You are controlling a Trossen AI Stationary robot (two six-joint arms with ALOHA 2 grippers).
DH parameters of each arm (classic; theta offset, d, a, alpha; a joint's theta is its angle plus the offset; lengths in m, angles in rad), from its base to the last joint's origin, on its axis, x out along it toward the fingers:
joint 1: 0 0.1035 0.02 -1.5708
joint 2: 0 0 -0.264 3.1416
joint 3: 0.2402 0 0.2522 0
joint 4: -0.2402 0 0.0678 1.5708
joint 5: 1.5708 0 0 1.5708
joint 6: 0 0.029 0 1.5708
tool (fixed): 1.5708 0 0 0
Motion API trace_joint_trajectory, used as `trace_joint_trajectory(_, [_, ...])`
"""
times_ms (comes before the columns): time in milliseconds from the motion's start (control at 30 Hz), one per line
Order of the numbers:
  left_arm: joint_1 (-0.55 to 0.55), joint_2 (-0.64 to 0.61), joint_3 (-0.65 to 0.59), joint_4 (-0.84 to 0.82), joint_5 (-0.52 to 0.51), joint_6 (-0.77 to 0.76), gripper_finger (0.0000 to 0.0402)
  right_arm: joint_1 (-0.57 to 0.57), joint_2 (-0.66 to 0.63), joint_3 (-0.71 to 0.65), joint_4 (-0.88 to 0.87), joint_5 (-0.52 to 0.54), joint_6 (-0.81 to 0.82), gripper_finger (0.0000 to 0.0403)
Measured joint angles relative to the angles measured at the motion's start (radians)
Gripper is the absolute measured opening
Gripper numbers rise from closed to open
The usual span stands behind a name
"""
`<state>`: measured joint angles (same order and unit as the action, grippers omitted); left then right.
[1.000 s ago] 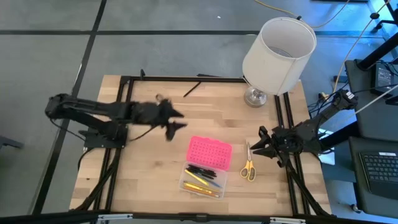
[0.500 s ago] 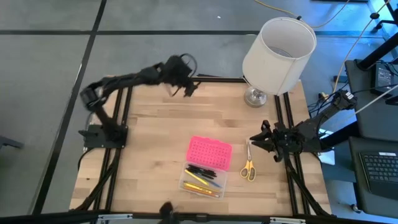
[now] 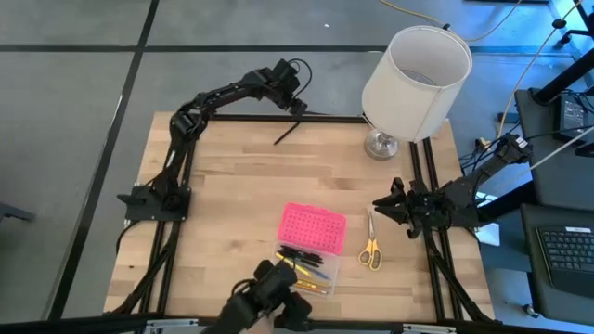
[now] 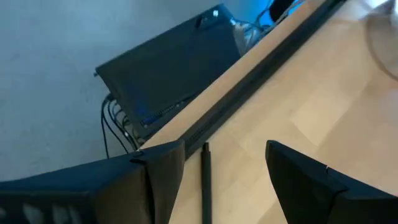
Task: Pick & place school supplies into a supply box
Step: Put the black pen into the pink supply box
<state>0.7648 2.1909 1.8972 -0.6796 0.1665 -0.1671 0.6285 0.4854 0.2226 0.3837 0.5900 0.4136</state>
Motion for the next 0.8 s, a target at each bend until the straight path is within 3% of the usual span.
trace_joint_trajectory(200, [0.003,0.037,0.003,-0.039,0.017,-0.082,0.0216,0.000,0.000,0.000,-0.001,0.022,-0.001,0.0098])
trace_joint_trajectory(800, [-0.025,0.037,0.003,-0.050,-0.015,-0.056,0.0211,0.000,0.000,0.000,-0.004,0.030,-0.003,0.0098])
